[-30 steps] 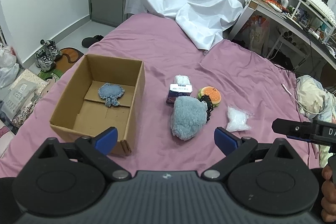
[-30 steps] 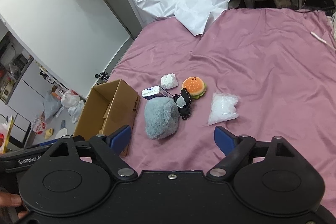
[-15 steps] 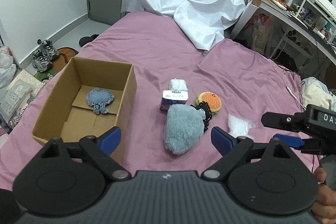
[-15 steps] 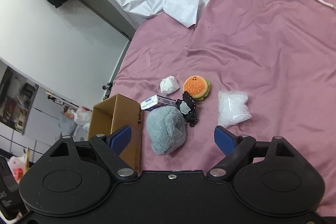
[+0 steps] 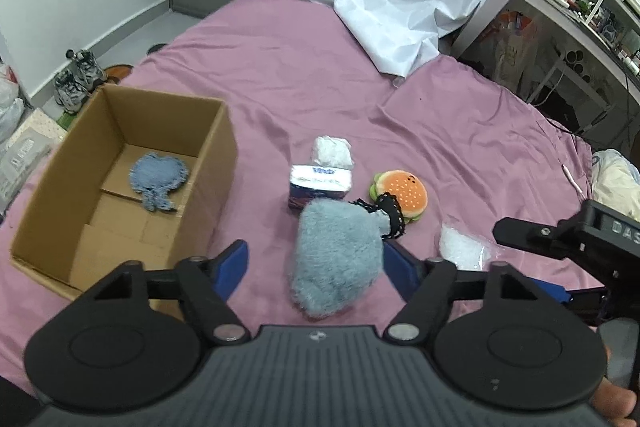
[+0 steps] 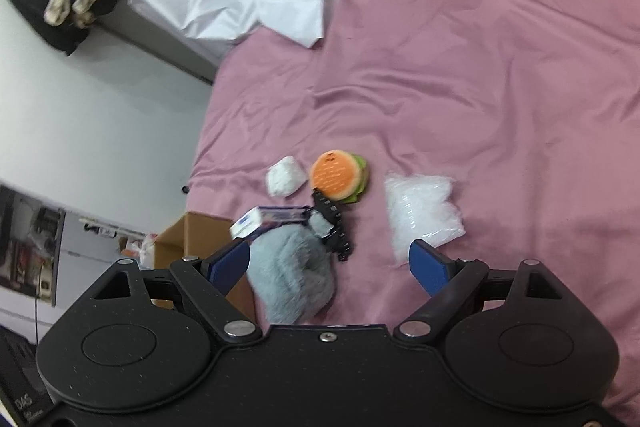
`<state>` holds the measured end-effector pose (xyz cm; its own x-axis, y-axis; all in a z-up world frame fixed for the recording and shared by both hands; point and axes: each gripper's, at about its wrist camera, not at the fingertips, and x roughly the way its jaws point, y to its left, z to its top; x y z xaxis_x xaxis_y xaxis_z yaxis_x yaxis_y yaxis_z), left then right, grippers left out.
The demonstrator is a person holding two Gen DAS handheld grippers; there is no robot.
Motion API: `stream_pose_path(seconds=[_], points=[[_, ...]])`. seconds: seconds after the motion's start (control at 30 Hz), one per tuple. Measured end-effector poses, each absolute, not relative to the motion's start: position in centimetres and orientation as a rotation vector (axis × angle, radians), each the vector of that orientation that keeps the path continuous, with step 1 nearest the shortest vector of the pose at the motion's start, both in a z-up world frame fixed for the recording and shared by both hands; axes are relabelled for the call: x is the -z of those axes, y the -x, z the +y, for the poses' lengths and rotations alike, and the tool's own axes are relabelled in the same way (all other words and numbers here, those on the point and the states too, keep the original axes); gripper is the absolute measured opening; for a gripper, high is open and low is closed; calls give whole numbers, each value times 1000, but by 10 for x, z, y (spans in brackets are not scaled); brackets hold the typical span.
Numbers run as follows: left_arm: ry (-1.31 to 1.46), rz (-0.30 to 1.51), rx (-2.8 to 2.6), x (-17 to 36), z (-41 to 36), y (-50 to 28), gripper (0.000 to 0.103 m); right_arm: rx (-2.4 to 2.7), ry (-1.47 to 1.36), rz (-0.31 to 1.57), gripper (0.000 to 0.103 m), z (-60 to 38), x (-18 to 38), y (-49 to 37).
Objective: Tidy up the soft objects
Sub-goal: 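Move the left tool to the grey fluffy plush and close on it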
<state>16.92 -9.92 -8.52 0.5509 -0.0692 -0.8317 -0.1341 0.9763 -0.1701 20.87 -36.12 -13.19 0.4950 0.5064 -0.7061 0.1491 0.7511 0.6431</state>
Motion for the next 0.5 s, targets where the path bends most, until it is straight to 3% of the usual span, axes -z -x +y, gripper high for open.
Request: stream_pose_path(seconds=[0.2,0.5], points=[[241,1033,-5,102,-114,-184,50,-224,-847,1093,87,-378,153,-220],[227,1081,23,124,-133,-202,37,-231,-893,1125,87,-378,164,-231]])
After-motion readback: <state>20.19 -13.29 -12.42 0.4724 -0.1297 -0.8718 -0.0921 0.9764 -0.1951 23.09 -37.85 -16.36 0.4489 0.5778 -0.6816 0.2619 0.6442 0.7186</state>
